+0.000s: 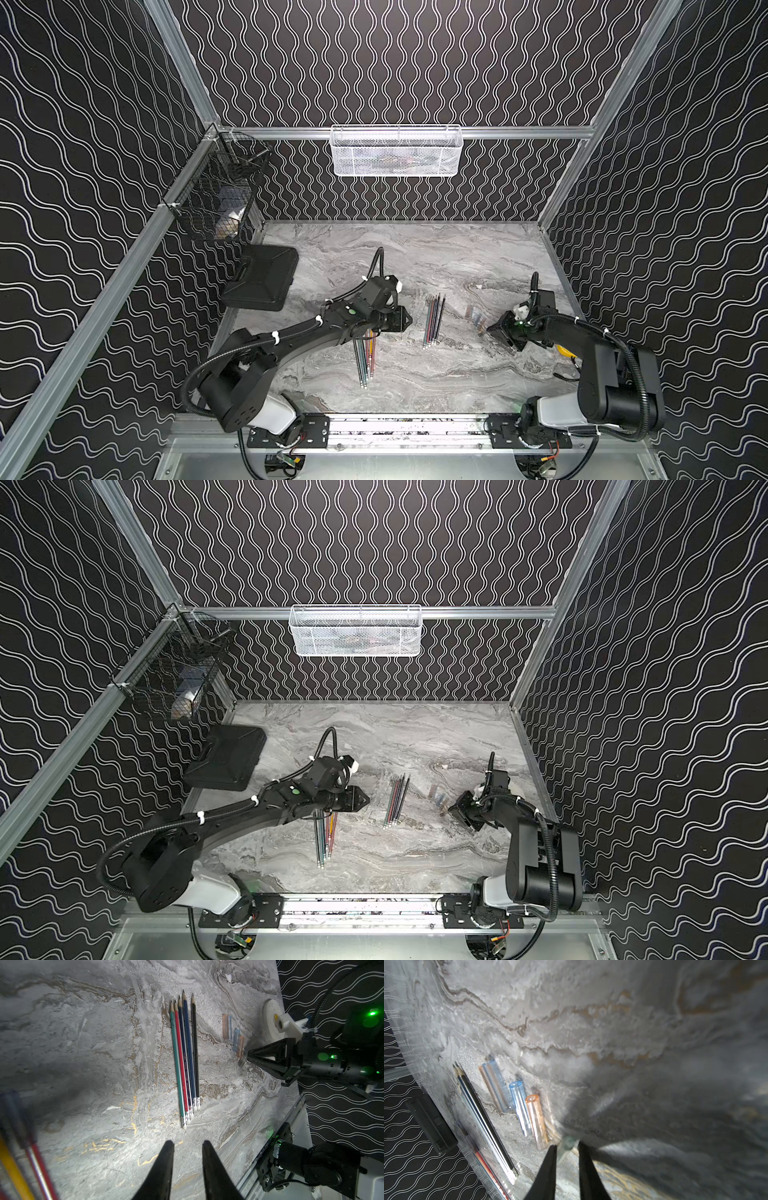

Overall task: Remove the protective cover of the pencils
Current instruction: Place the protective sleeve at the center of the board.

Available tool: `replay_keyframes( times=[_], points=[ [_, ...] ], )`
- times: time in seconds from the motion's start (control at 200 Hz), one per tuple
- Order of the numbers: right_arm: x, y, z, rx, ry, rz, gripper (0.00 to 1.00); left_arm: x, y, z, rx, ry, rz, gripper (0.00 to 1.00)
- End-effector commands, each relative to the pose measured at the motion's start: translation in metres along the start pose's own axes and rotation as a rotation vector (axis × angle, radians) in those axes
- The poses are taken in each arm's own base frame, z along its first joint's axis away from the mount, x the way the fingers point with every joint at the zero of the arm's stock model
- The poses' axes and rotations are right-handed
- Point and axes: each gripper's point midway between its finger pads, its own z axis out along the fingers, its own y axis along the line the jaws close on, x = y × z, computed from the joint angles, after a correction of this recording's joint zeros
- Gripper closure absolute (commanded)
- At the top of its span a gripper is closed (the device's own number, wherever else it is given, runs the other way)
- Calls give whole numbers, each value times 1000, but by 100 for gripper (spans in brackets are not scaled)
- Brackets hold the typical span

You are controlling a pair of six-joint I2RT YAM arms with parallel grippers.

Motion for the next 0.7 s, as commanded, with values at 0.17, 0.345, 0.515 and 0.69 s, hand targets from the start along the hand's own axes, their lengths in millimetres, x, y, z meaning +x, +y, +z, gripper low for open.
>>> replay_keyframes(
  times=[0.17,0.345,0.515,0.69],
  points=[
    [-1,-1,0,2,-6,-4,78,21,19,-32,-55,18,2,71],
    [-4,8,2,-47,5,-3,77,37,36,-49,-99,17,-19,70],
    [-8,15,1,-67,3,-9,77,45,41,-60,-105,10,-24,70],
    [-10,19,-3,-81,-10,-18,77,50,44,-64,-111,12,-24,70]
  ],
)
